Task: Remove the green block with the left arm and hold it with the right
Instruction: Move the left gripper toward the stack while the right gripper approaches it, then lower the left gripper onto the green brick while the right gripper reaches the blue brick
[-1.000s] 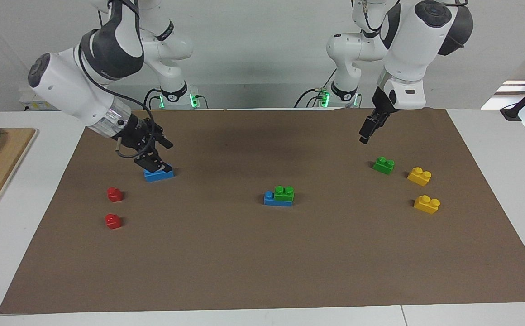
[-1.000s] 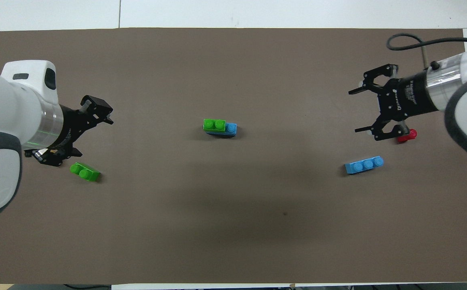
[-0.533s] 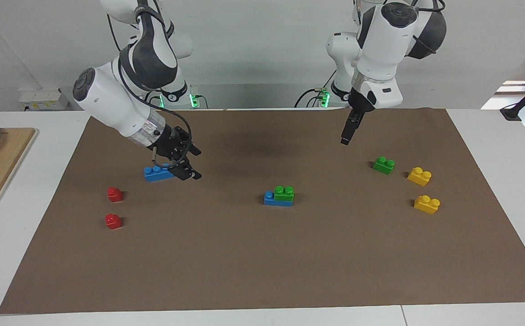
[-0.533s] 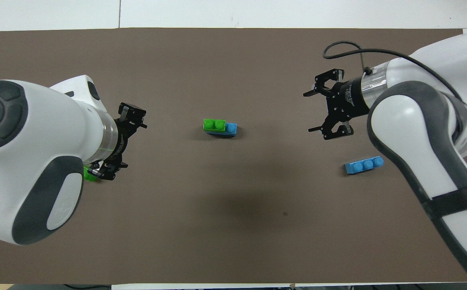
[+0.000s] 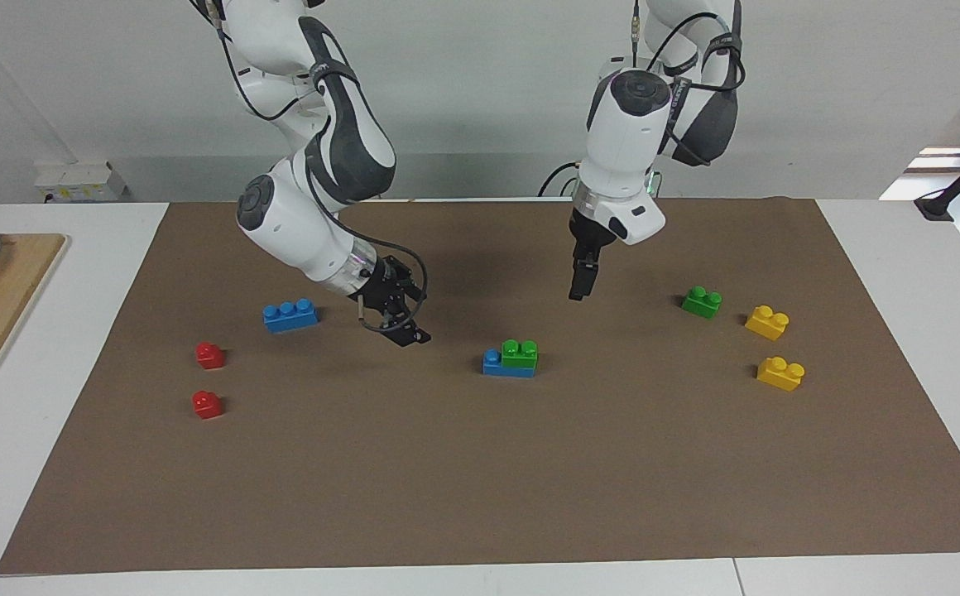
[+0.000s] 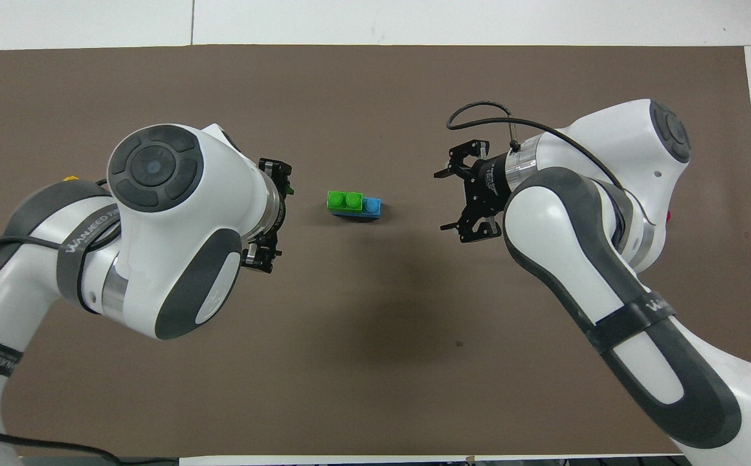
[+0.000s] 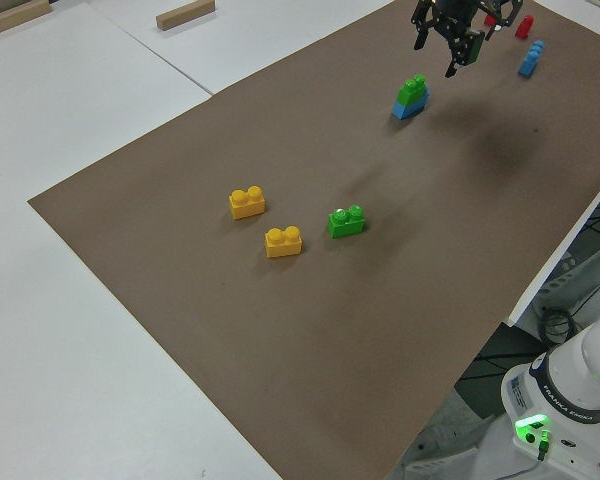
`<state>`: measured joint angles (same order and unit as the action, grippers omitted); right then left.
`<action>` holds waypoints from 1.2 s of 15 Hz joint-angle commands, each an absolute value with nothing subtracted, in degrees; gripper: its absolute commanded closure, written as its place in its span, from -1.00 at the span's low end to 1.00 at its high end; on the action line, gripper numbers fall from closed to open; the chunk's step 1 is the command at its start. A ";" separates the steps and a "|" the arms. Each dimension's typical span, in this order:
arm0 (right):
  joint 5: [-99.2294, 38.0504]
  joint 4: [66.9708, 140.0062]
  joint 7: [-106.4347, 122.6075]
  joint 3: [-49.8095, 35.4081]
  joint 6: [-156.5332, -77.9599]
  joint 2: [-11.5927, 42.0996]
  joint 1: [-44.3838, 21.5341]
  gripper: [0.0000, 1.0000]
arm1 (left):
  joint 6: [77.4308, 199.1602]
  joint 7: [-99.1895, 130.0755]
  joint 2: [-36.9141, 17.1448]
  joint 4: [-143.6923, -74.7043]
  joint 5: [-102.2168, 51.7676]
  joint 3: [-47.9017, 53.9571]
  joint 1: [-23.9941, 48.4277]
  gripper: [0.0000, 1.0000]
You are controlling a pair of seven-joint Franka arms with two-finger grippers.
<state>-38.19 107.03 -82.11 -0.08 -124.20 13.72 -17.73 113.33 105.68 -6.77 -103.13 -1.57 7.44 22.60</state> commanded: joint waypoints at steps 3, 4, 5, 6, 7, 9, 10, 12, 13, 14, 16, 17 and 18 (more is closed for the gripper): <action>-40.78 109.69 -83.93 0.09 -130.16 14.67 -20.91 -0.80 | 113.38 115.83 -15.99 -94.57 -1.14 6.50 24.08 -1.00; -40.87 109.60 -83.94 0.09 -131.38 15.37 -21.27 -0.80 | 113.81 117.14 -17.04 -93.61 -1.06 6.50 24.08 -1.00; -41.30 109.43 -83.94 0.09 -132.18 16.08 -21.79 -0.80 | 113.99 118.03 -18.09 -92.73 -0.88 6.50 24.26 -1.00; -41.92 109.16 -83.94 0.17 -132.80 16.78 -22.41 -0.80 | 114.08 118.91 -19.67 -92.03 -0.01 6.50 25.13 -1.00; -42.01 108.99 -83.94 0.09 -133.59 17.40 -22.59 -0.80 | 114.08 120.40 -21.51 -90.63 0.96 6.42 26.01 -1.00; -42.01 108.28 -83.85 0.09 -135.34 19.24 -22.94 -0.80 | 114.17 122.86 -25.12 -87.29 1.84 6.42 26.28 -1.00; -42.19 107.93 -83.93 0.09 -136.74 20.12 -24.42 -0.80 | 114.34 123.83 -26.09 -86.58 1.93 6.42 26.19 -1.00; -43.93 107.23 -83.85 0.09 -138.86 21.79 -25.22 -0.80 | 115.39 124.71 -26.45 -86.66 2.02 6.42 26.28 -1.00; -44.38 106.62 -83.85 0.09 -139.48 22.41 -25.57 -0.80 | 116.01 125.93 -27.15 -86.66 2.46 6.42 26.37 -1.00; -44.47 106.26 -83.93 0.09 -139.66 22.85 -26.10 -0.80 | 116.62 127.34 -27.51 -86.66 3.24 6.33 26.63 -1.00; -44.47 105.56 -83.94 0.09 -139.92 23.64 -26.19 -0.80 | 118.29 128.76 -27.86 -86.92 3.95 6.33 26.63 -1.00; -44.47 105.38 -83.85 0.09 -140.01 23.99 -26.19 -0.80 | 119.00 128.93 -28.04 -87.18 3.87 6.33 26.63 -1.00; -44.39 105.12 -83.85 0.09 -139.92 24.34 -26.19 -0.80 | 120.13 129.89 -28.04 -87.54 4.04 6.33 26.54 -1.00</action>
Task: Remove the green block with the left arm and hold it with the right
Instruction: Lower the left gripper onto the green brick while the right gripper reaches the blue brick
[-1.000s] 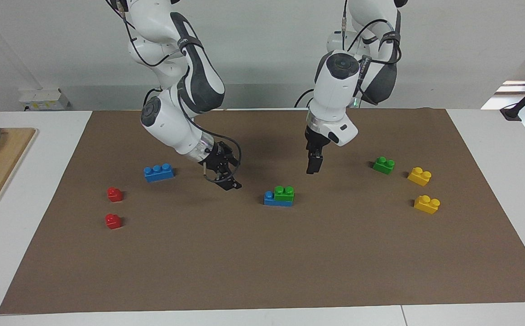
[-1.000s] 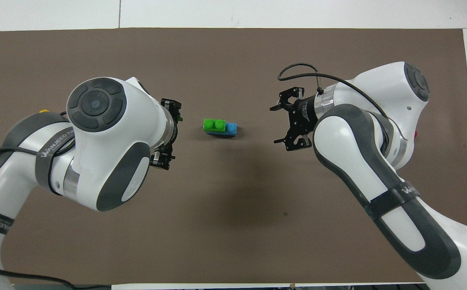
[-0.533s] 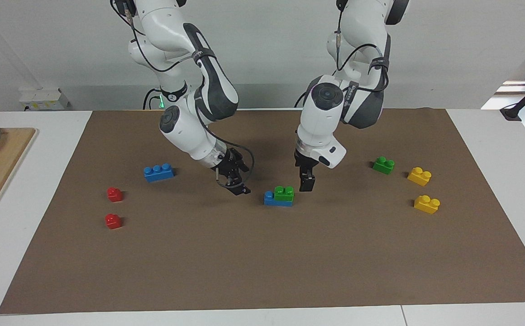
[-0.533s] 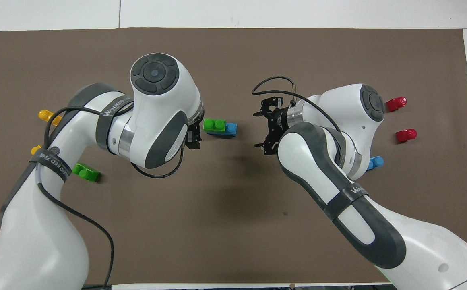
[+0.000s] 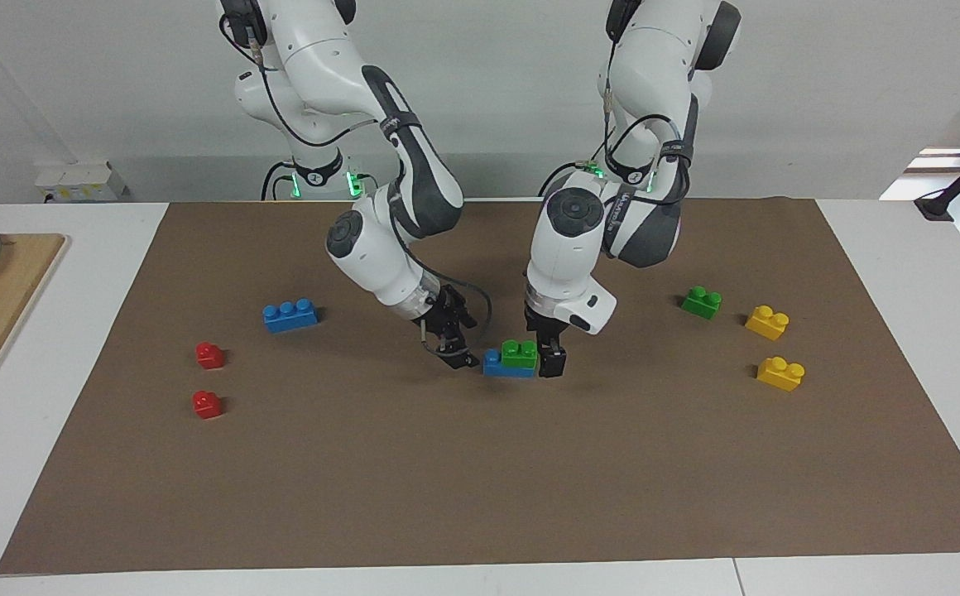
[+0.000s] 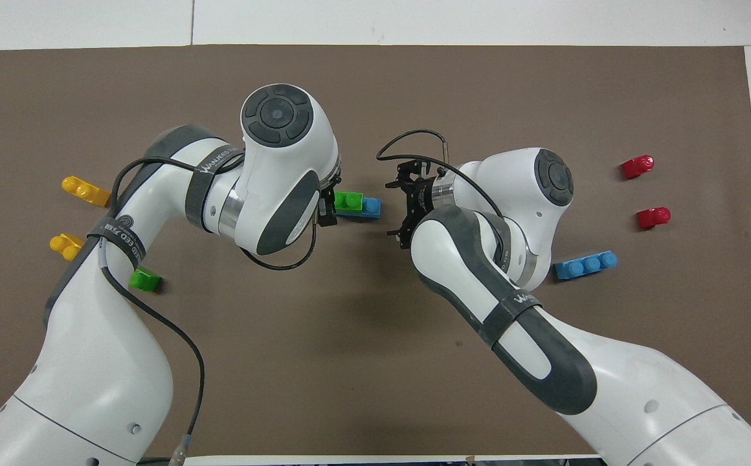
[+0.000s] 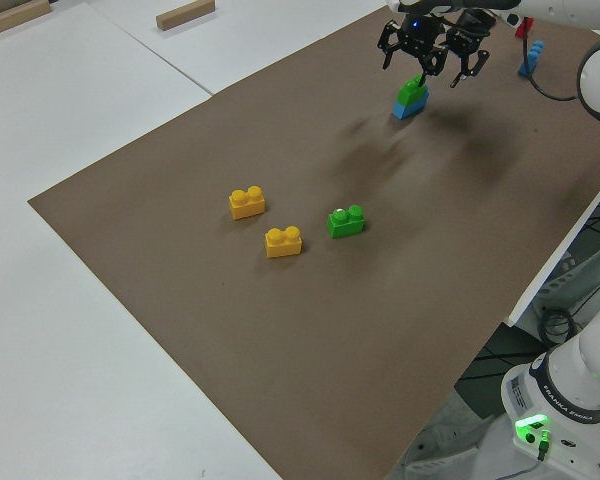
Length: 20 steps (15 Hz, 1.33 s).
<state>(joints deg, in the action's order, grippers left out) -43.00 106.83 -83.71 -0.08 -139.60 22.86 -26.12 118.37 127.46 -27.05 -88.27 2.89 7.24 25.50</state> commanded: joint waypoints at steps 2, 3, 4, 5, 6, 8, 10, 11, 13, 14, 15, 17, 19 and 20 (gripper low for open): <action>-44.38 103.98 -83.85 0.09 -139.83 25.13 -26.28 -0.80 | 121.29 130.43 -28.04 -88.68 4.31 6.33 26.81 -1.00; -44.38 103.54 -83.85 0.09 -139.92 25.48 -26.28 -0.81 | 121.29 130.69 -28.04 -89.03 4.31 6.33 26.81 -1.00; -44.30 102.84 -83.76 0.09 -139.83 26.10 -26.28 -0.81 | 121.46 130.69 -28.04 -89.73 4.31 6.33 27.24 -1.00; -44.30 101.79 -83.85 0.09 -139.75 26.80 -26.28 -0.81 | 122.07 130.69 -27.95 -90.26 4.39 6.33 27.51 -1.00; -44.30 100.73 -83.85 0.09 -139.66 27.42 -26.28 -0.81 | 122.78 130.69 -27.69 -91.48 4.39 6.33 27.60 -1.00; -44.30 98.88 -83.93 0.09 -139.40 28.73 -26.28 -0.81 | 124.01 131.57 -27.16 -93.24 4.39 6.24 28.03 -1.00; -44.38 98.18 -83.94 0.09 -139.66 29.44 -27.33 -0.81 | 124.45 131.84 -27.07 -93.69 4.39 6.24 28.12 -1.00; -44.38 98.17 -83.94 0.09 -139.92 29.62 -27.51 -0.81 | 124.45 131.92 -27.07 -93.69 4.39 6.24 28.13 -1.00; -44.30 98.17 -83.94 0.09 -140.10 30.23 -27.95 -0.81 | 124.28 131.84 -27.07 -93.78 4.39 6.15 28.13 -1.00; -44.30 98.17 -83.85 0.09 -140.10 30.58 -28.12 -0.80 | 124.36 131.84 -27.07 -93.78 4.39 6.15 28.13 -1.00; -44.21 98.26 -83.76 0.09 -141.23 30.76 -28.21 -0.81 | 124.37 131.84 -27.07 -93.78 4.39 6.15 28.04 -1.00; -44.21 98.61 -83.67 0.09 -142.38 30.94 -28.30 -0.80 | 124.37 131.84 -26.98 -94.13 4.39 6.15 28.04 -1.00; -44.21 98.70 -83.58 0.09 -142.47 31.02 -28.21 -0.80 | 124.45 131.84 -26.81 -94.74 4.39 6.15 27.95 -1.00; -44.21 98.88 -83.50 0.09 -142.56 31.03 -28.30 -0.80 | 124.45 131.75 -26.81 -94.92 4.39 6.15 27.86 -1.00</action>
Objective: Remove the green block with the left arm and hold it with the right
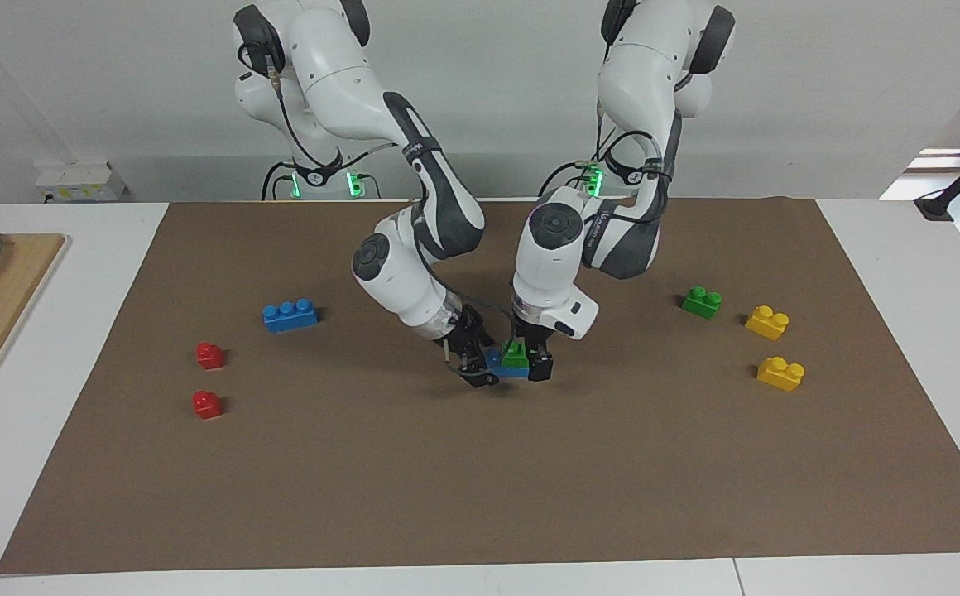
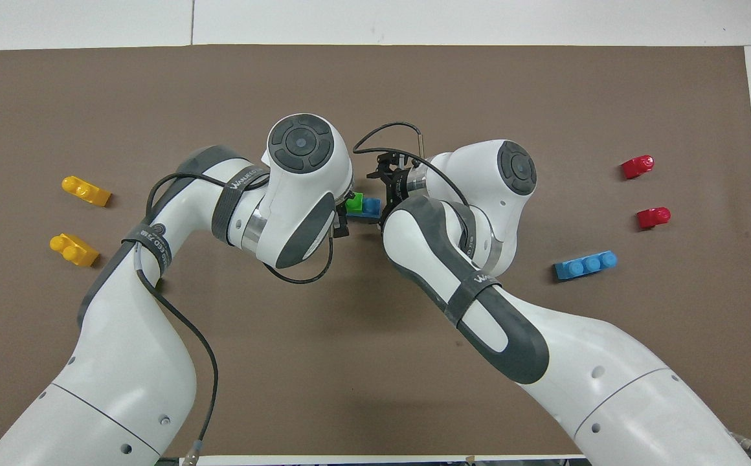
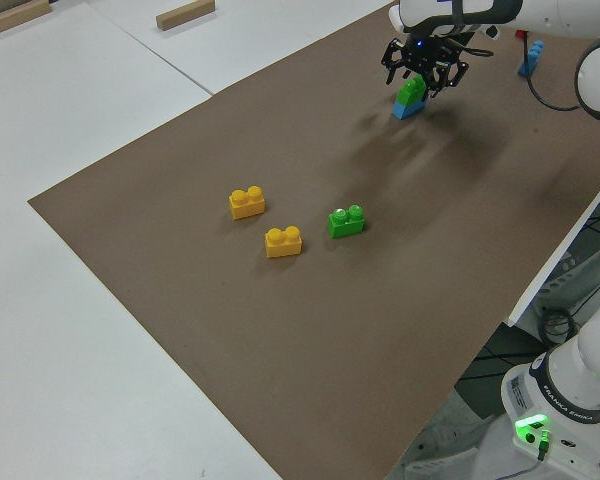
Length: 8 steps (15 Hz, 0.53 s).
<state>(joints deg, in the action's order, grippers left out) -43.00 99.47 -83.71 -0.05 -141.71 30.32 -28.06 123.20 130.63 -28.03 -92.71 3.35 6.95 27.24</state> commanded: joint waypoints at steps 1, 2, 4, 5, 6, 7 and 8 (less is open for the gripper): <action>-44.21 98.88 -83.41 0.09 -142.65 31.20 -28.21 -0.80 | 124.37 131.75 -26.72 -94.92 4.39 6.15 27.77 -1.00; -44.21 99.05 -83.06 0.09 -143.43 31.72 -28.30 -0.80 | 124.45 131.75 -26.72 -94.92 4.39 6.15 27.69 -1.00; -44.21 99.23 -83.06 0.09 -144.49 32.17 -28.56 -0.80 | 124.54 131.75 -26.81 -94.92 4.39 6.15 27.60 -1.00; -44.21 99.32 -83.06 0.09 -144.49 32.25 -28.91 -0.79 | 124.54 131.66 -26.72 -95.01 4.39 6.24 27.60 -1.00; -44.21 99.75 -82.97 0.09 -144.58 32.26 -29.00 -0.79 | 124.54 131.75 -26.72 -95.18 4.39 6.24 27.60 -1.00; -44.30 100.02 -82.97 0.09 -144.67 32.26 -29.00 -0.78 | 124.54 131.66 -26.72 -95.27 4.39 6.24 27.51 -1.00; -44.21 100.19 -82.97 0.09 -145.28 32.26 -29.00 -0.78 | 124.54 131.66 -26.72 -95.27 4.39 6.24 27.51 -1.00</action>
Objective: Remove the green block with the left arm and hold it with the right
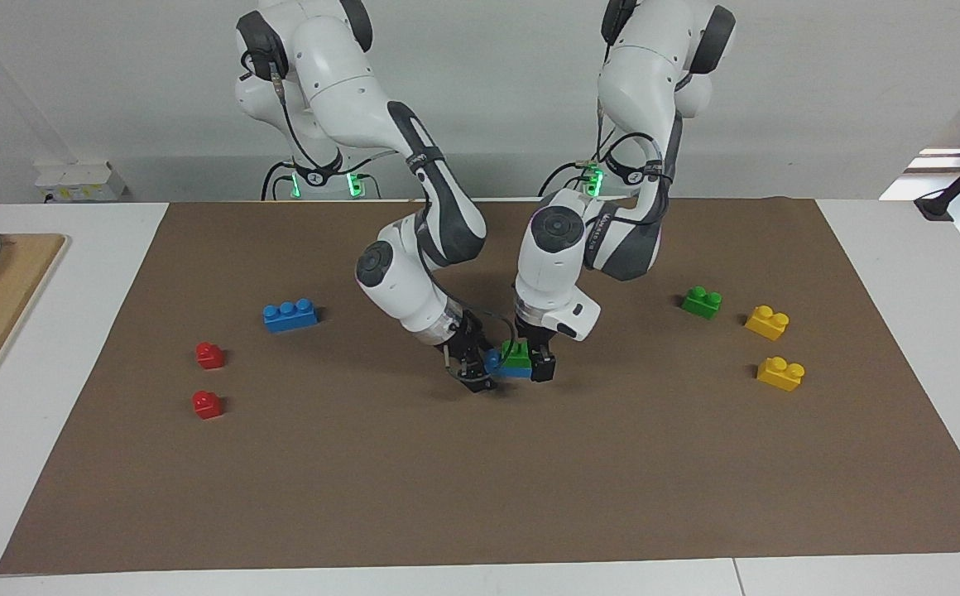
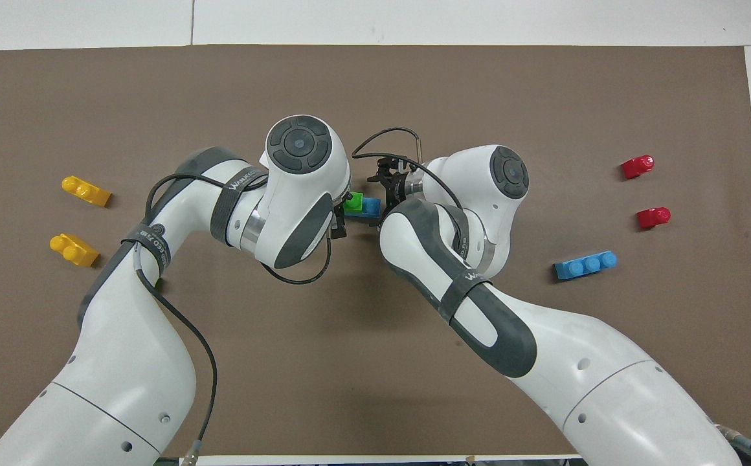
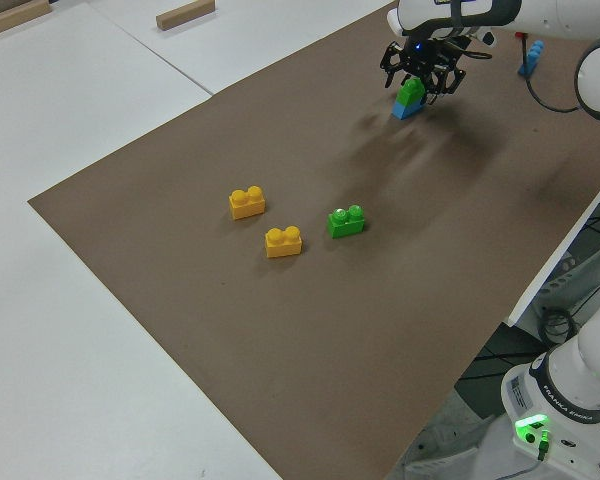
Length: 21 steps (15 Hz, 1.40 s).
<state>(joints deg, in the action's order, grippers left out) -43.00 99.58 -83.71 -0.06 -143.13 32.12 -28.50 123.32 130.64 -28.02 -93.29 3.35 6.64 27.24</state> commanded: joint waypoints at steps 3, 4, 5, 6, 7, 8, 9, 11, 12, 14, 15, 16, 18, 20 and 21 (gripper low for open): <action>-44.30 101.42 -82.36 0.09 -145.90 32.26 -28.92 -0.75 | 124.45 131.57 -26.72 -95.27 4.39 6.24 27.60 -1.00; -44.30 101.43 -82.35 0.09 -145.90 32.26 -28.92 -0.69 | 124.37 131.49 -26.63 -95.27 4.39 6.24 27.60 -1.00; -44.30 101.51 -82.44 0.09 -145.90 32.26 -28.92 -0.60 | 124.37 131.57 -26.46 -95.27 4.39 6.24 27.60 -1.00; -44.30 101.77 -82.44 0.09 -145.90 32.26 -28.92 -0.46 | 124.37 131.57 -26.46 -95.27 4.39 6.33 27.60 -1.00; -44.30 101.86 -82.44 0.09 -146.25 32.26 -28.74 -0.24 | 124.37 131.57 -26.46 -95.27 4.39 6.33 27.60 -1.00; -44.30 101.87 -82.44 0.09 -146.42 32.26 -28.65 -0.03 | 124.37 131.57 -26.46 -95.27 4.39 6.33 27.68 -1.00; -44.30 101.95 -82.44 0.09 -146.51 32.26 -28.83 0.42 | 124.37 131.57 -26.46 -95.27 4.39 6.24 27.69 -1.00; -44.12 101.95 -81.48 0.17 -146.69 32.17 -29.35 1.00 | 124.37 131.66 -26.46 -95.27 4.39 6.33 27.77 -1.00; -44.12 101.95 -80.78 0.09 -146.78 32.17 -29.88 1.00 | 124.37 131.66 -26.46 -95.27 4.39 6.24 27.77 -1.00; -44.12 102.04 -80.68 0.09 -147.65 32.25 -29.88 1.00 | 124.28 131.66 -26.46 -95.19 4.31 6.33 27.77 -1.00; -44.30 102.48 -81.03 0.09 -148.18 32.17 -29.88 1.00 | 124.19 131.66 -26.46 -95.19 4.31 6.24 27.77 -1.00; -44.38 102.74 -81.21 0.09 -148.88 32.25 -29.80 1.00 | 124.02 131.66 -26.46 -95.19 4.39 6.33 27.77 -1.00; -44.47 103.27 -81.12 0.09 -149.41 32.26 -29.88 1.00 | 123.58 131.57 -26.37 -95.19 4.39 6.24 27.95 -0.85; -44.39 103.27 -81.21 0.09 -149.41 32.26 -29.88 1.00 | 123.14 130.87 -26.37 -95.19 4.39 6.24 28.12 -0.31; -44.38 103.27 -81.21 0.09 -149.50 32.26 -29.88 1.00 | 123.13 129.91 -26.28 -95.27 4.39 6.24 28.13 0.15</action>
